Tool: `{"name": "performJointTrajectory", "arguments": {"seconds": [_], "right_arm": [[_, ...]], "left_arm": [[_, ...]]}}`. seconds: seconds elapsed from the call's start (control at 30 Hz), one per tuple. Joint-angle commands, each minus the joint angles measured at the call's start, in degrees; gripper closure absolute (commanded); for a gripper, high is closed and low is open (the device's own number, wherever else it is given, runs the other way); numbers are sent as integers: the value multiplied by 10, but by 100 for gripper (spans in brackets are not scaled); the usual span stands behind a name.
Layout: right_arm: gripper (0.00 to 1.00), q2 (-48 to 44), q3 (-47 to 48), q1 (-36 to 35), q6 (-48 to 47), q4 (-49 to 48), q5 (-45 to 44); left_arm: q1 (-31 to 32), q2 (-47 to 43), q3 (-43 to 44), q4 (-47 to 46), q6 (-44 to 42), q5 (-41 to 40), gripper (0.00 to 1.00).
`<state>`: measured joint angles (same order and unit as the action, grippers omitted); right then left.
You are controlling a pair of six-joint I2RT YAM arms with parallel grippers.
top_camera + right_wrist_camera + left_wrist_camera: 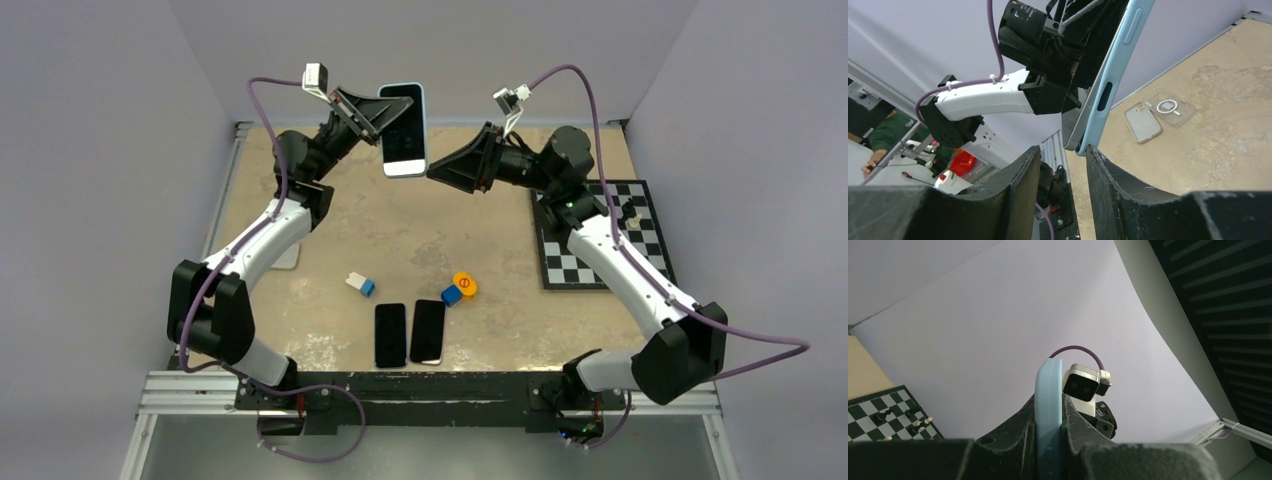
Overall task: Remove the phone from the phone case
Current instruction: Remove the phone case from the phone.
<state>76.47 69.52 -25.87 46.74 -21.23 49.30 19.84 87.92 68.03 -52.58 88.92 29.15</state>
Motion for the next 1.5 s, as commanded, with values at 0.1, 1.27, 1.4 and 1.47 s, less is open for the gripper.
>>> {"name": "performJointTrajectory", "arguments": {"seconds": [0.1, 1.27, 1.4, 1.47], "right_arm": [[57, -2, 11, -2, 11, -30, 7], [57, 74, 43, -5, 0, -9, -27], [59, 108, 78, -4, 30, -38, -30], [65, 124, 91, -5, 64, -72, -21]], "left_arm": [[4, -9, 33, -42, 12, -11, 100], [34, 3, 39, -87, 67, 4, 100], [37, -14, 18, -64, 43, 15, 100], [37, -25, 11, -41, 22, 25, 100]]}}
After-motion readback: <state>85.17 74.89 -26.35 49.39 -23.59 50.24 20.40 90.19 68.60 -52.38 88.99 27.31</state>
